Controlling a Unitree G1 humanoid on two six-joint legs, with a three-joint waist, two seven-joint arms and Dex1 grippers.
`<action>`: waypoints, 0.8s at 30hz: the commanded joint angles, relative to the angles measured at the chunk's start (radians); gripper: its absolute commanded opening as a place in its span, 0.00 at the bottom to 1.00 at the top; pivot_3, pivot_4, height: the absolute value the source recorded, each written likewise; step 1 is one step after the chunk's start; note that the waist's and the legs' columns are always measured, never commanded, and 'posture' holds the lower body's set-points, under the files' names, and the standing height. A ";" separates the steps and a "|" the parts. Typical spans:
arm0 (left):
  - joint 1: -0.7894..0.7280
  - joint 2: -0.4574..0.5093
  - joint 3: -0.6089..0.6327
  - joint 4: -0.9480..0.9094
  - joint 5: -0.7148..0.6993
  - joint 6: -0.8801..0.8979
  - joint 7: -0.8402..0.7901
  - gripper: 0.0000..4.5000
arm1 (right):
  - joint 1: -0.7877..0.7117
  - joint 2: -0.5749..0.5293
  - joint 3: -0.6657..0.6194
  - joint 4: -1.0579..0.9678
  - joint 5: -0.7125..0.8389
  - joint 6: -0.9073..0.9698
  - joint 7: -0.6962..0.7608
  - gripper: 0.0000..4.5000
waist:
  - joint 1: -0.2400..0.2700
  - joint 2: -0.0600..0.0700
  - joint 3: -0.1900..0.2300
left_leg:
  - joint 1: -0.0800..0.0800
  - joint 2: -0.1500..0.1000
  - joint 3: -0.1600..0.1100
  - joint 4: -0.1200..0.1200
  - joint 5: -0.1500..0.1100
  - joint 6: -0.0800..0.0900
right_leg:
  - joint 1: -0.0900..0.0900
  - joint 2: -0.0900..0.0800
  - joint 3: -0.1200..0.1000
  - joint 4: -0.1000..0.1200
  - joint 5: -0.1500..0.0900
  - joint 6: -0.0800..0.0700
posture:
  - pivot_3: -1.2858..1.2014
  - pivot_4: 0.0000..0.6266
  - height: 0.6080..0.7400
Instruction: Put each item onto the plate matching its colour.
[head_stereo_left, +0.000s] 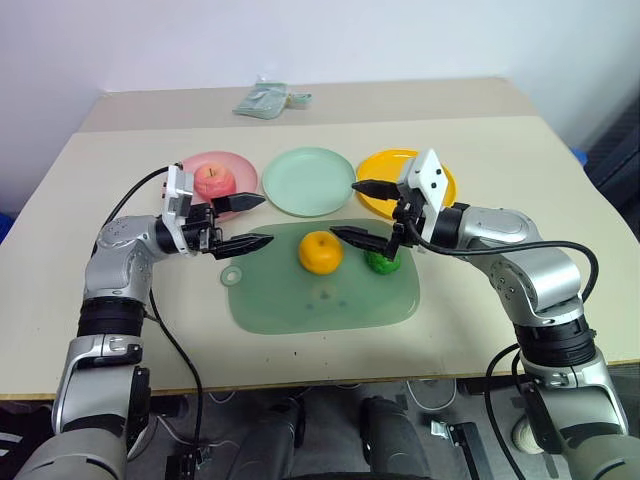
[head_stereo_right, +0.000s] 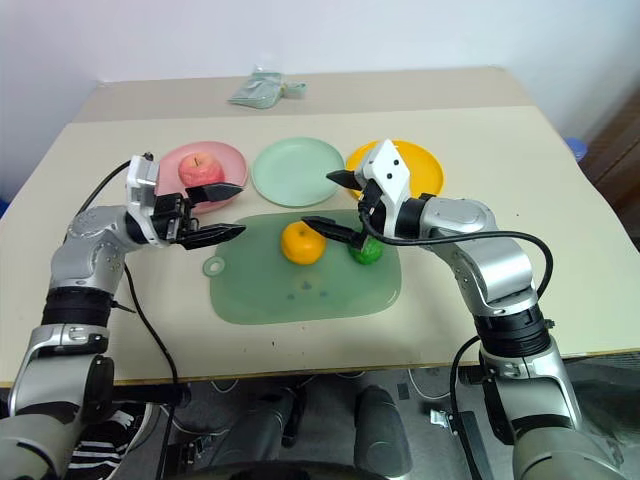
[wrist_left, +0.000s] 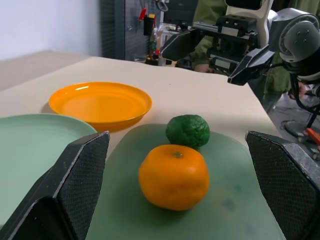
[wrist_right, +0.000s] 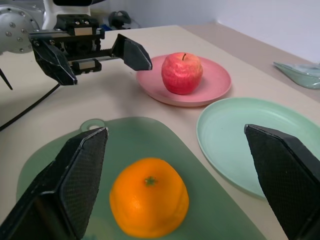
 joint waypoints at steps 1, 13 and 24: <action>-0.005 0.010 0.002 -0.018 -0.012 -0.011 -0.020 0.99 | -0.008 0.016 0.012 -0.031 -0.003 0.003 -0.014 1.00 | 0.000 0.000 0.000 | 0.000 0.000 0.000 0.000 0.000 0.000 | 0.000 0.000 0.000 0.000 0.000 0.000 | 0.52 0.24 1.00; 0.040 0.053 -0.028 0.003 0.036 -0.088 -0.080 0.99 | -0.142 0.092 0.197 0.061 -0.111 0.209 -0.104 1.00 | 0.001 0.000 0.000 | 0.000 0.000 0.001 -0.001 0.000 0.000 | -0.001 0.000 0.001 0.000 0.000 0.000 | 0.52 0.24 1.00; 0.065 0.040 -0.030 -0.004 0.036 -0.119 -0.062 0.99 | -0.186 0.077 0.318 0.169 -0.222 0.204 -0.072 1.00 | -0.002 0.000 0.000 | 0.000 0.000 0.001 -0.001 0.000 0.000 | -0.002 0.000 0.001 0.000 0.000 0.000 | 0.52 0.24 1.00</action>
